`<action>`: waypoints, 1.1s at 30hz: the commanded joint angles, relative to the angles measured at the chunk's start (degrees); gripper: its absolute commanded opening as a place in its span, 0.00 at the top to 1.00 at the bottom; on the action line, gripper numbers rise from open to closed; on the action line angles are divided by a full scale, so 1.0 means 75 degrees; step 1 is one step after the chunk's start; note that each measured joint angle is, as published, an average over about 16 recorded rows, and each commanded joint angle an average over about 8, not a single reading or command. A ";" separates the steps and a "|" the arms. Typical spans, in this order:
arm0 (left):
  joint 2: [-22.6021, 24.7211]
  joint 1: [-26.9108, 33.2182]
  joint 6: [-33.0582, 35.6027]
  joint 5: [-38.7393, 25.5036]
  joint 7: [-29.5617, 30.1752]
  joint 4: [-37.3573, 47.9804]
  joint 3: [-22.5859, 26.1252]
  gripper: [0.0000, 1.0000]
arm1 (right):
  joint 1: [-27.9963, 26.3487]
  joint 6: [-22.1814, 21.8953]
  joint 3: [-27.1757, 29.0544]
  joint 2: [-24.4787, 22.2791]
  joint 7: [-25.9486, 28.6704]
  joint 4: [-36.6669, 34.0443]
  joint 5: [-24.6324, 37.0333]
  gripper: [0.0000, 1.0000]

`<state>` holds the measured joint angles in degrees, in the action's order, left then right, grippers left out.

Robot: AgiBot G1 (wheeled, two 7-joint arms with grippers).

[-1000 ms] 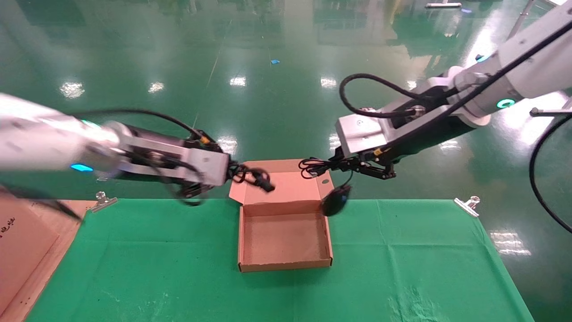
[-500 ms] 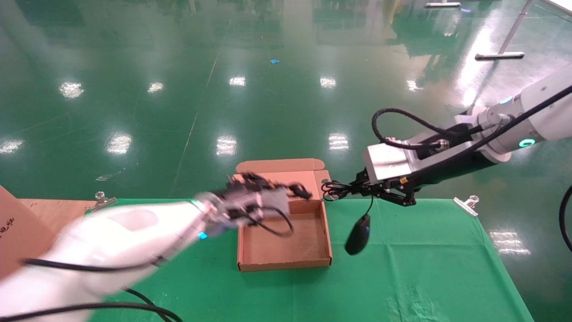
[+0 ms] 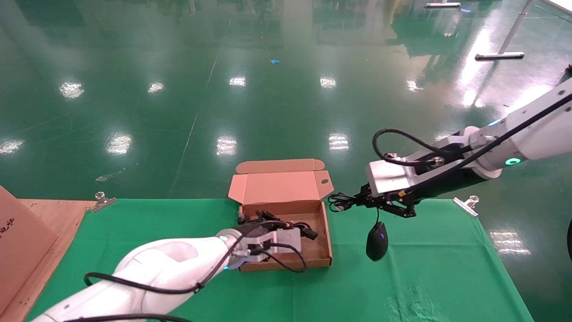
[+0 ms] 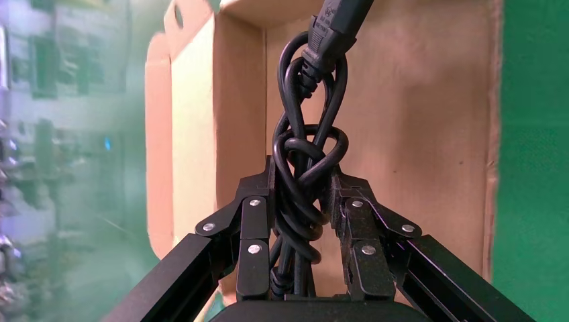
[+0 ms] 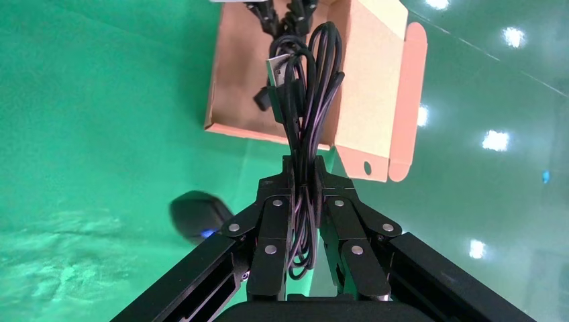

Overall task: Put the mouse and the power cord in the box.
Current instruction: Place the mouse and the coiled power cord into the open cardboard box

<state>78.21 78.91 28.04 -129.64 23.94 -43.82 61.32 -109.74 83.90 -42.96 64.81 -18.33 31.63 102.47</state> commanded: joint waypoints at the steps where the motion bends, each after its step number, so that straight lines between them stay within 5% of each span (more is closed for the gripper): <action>1: 0.0007 0.0075 -0.0054 0.0243 0.0015 0.0175 0.0200 0.08 | 0.0003 -0.0056 -0.0017 0.0095 -0.0109 -0.0193 0.0015 1.00; 3: 0.0007 0.0144 -0.0107 0.0405 0.0037 0.0246 0.0373 0.00 | -0.0003 -0.0077 -0.0031 0.0184 -0.0182 -0.0333 0.0019 1.00; 18: -0.0356 0.0652 -0.0264 0.1676 -0.0065 -0.0145 0.1186 0.00 | -0.0311 -0.0233 -0.0130 0.0991 -0.0245 -0.0912 0.0115 1.00; 26: -0.2761 0.0879 0.0379 0.3445 -0.0760 -0.3046 0.0737 0.00 | -0.0438 -0.0564 -0.0284 0.1668 -0.0034 -0.0935 0.0127 1.00; 33: -0.4658 0.0761 0.0599 0.4561 -0.1138 -0.4408 0.0299 0.00 | 0.0020 -0.1280 -0.1036 0.1858 0.0658 0.0132 -0.0207 1.00</action>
<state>44.39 84.51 32.53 -95.34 14.49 -75.27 63.71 -109.56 72.86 -51.49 78.60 -13.22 32.65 100.96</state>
